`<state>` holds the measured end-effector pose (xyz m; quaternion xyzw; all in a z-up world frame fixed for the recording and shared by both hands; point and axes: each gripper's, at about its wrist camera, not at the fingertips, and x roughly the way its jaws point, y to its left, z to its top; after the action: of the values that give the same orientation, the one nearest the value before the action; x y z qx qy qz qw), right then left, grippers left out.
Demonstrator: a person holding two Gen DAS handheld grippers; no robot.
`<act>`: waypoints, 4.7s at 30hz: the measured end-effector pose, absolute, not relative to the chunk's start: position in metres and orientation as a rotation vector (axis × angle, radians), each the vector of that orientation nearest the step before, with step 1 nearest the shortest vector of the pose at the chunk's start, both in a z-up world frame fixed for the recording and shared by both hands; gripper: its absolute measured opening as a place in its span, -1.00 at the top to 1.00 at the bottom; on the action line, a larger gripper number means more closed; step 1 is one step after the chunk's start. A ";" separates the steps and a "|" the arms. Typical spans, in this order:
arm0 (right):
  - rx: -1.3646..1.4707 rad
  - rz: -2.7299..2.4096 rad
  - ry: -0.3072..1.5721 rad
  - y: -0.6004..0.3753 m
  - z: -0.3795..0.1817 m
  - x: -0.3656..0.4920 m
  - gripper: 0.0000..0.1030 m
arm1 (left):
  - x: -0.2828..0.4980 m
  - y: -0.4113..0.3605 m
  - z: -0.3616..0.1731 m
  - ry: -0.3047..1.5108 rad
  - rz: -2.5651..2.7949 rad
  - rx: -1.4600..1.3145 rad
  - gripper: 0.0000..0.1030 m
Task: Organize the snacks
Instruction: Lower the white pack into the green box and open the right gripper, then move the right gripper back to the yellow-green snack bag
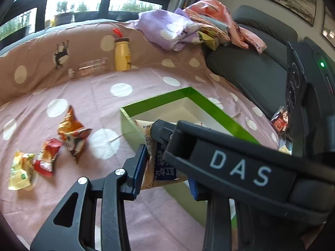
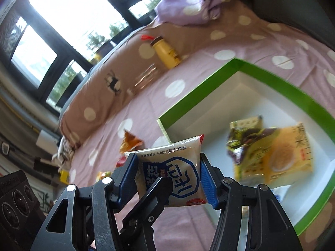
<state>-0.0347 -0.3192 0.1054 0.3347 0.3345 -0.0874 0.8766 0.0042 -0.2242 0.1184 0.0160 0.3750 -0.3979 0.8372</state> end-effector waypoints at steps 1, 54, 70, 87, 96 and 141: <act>0.707 -0.204 0.685 -0.325 0.106 -0.038 -0.18 | 0.004 -0.230 0.118 0.800 -0.858 0.035 0.35; 0.990 -0.434 0.680 -0.420 0.051 -0.076 -0.18 | 0.000 -0.322 0.078 0.935 -0.931 0.201 0.22; 0.916 -0.494 0.655 -0.415 0.064 -0.077 -0.22 | 0.009 -0.263 0.094 0.966 -0.908 -0.016 -0.15; 0.635 -0.329 0.628 -0.328 0.100 -0.040 -0.69 | 0.019 -0.067 0.097 0.865 -0.506 -0.157 -0.77; 0.522 -0.273 0.635 -0.285 0.104 -0.021 -0.72 | 0.039 -0.007 0.068 0.919 -0.385 -0.297 -0.78; 0.401 0.156 1.080 -0.077 0.042 0.133 -0.74 | 0.055 0.095 0.060 0.971 -0.005 -0.310 -0.99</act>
<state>0.1327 -0.0774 0.0422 0.1893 0.5101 0.0736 0.8358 0.0551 0.0951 0.0595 -0.1484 0.4648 -0.0024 0.8729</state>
